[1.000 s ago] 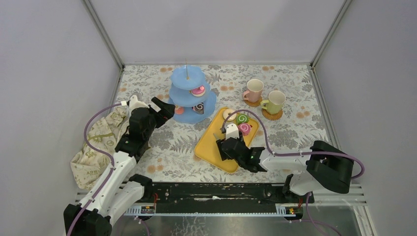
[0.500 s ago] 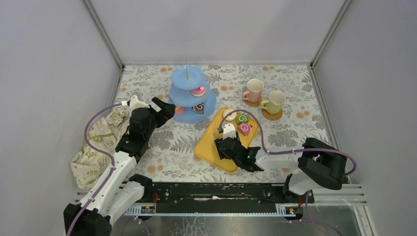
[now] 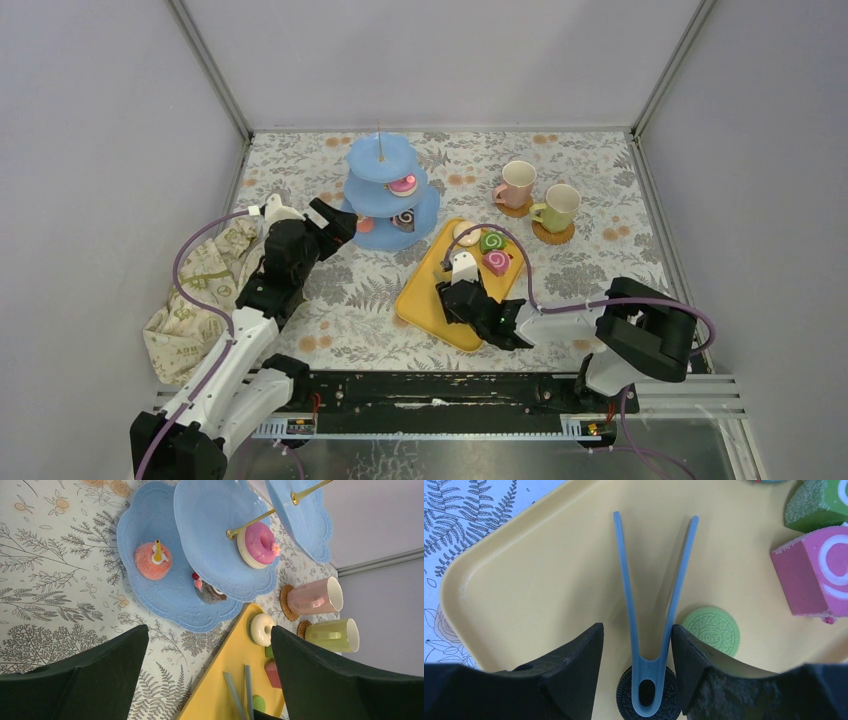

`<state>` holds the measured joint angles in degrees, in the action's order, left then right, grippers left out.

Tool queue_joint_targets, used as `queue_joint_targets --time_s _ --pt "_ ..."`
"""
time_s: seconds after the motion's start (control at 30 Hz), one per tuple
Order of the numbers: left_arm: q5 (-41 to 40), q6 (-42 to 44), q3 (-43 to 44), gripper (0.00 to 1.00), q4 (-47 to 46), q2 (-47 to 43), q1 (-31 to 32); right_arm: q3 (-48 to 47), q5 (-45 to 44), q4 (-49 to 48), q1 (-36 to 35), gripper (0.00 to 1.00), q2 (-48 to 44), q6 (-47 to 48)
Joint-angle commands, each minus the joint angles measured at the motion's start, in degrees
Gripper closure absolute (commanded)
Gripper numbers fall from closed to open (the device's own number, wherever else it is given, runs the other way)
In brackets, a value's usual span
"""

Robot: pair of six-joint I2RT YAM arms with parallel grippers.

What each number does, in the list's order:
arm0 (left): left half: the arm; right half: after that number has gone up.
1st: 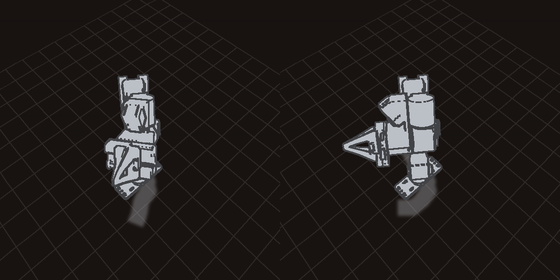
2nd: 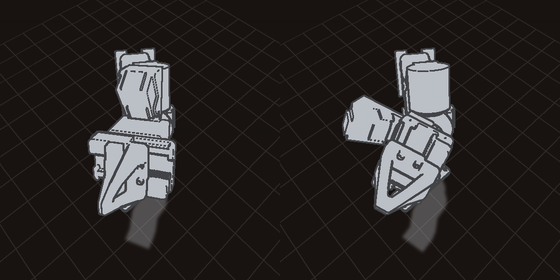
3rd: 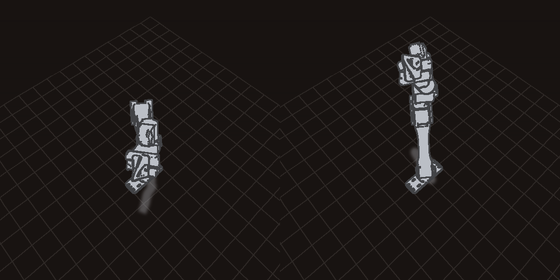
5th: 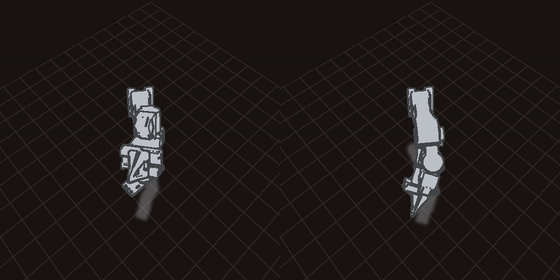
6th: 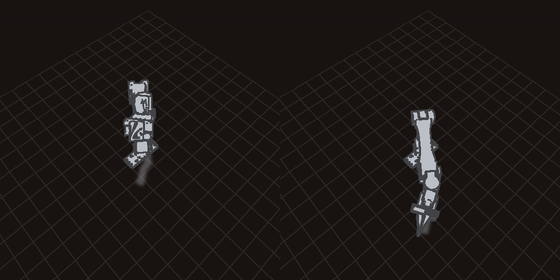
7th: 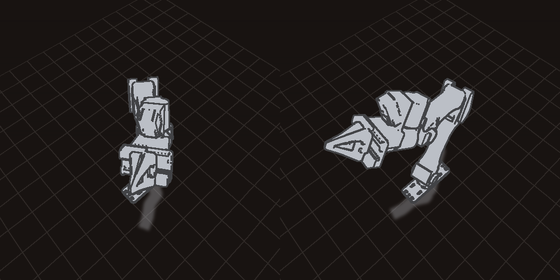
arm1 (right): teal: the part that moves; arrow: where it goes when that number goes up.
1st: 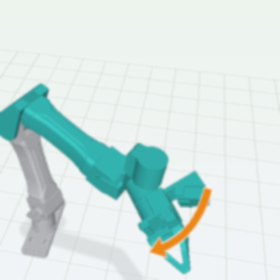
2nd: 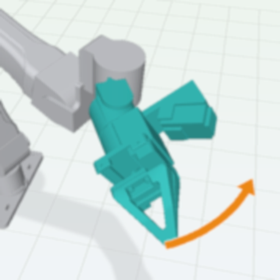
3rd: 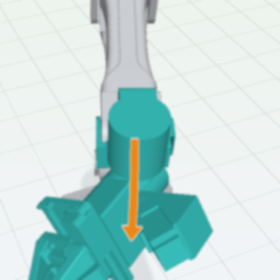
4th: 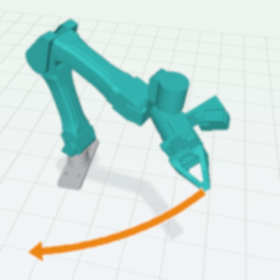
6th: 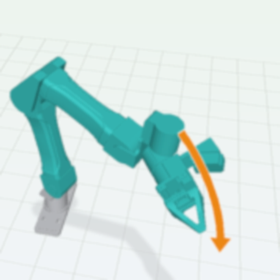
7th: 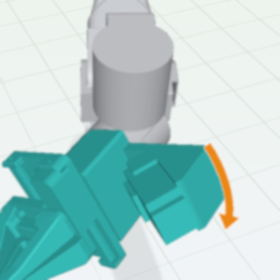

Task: Serve the afternoon tea
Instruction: Pick up the clamp from the tray.

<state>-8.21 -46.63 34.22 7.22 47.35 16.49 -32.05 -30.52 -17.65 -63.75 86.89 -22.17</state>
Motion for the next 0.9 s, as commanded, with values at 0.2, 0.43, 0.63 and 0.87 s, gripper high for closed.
queue_joint_targets --time_s 0.2,0.43,0.63,0.87 --pt "-1.25 -0.48 -0.69 0.01 -3.69 0.2 0.64 0.67 -1.08 -3.93 -0.46 0.51 1.47 -2.0" --pt "-1.29 -0.48 -0.73 0.01 -3.71 0.14 0.74 0.25 -1.36 -2.37 -0.47 0.62 -0.16 -2.06" --pt "-1.29 -0.52 -0.64 0.01 -3.71 -0.05 0.76 -4.41 -1.12 5.77 -0.44 0.66 -3.15 -1.9" --pt "-1.11 -0.32 -0.56 0.01 -3.72 -0.84 0.74 -11.73 -1.72 17.86 -0.26 0.66 -5.42 -2.56"
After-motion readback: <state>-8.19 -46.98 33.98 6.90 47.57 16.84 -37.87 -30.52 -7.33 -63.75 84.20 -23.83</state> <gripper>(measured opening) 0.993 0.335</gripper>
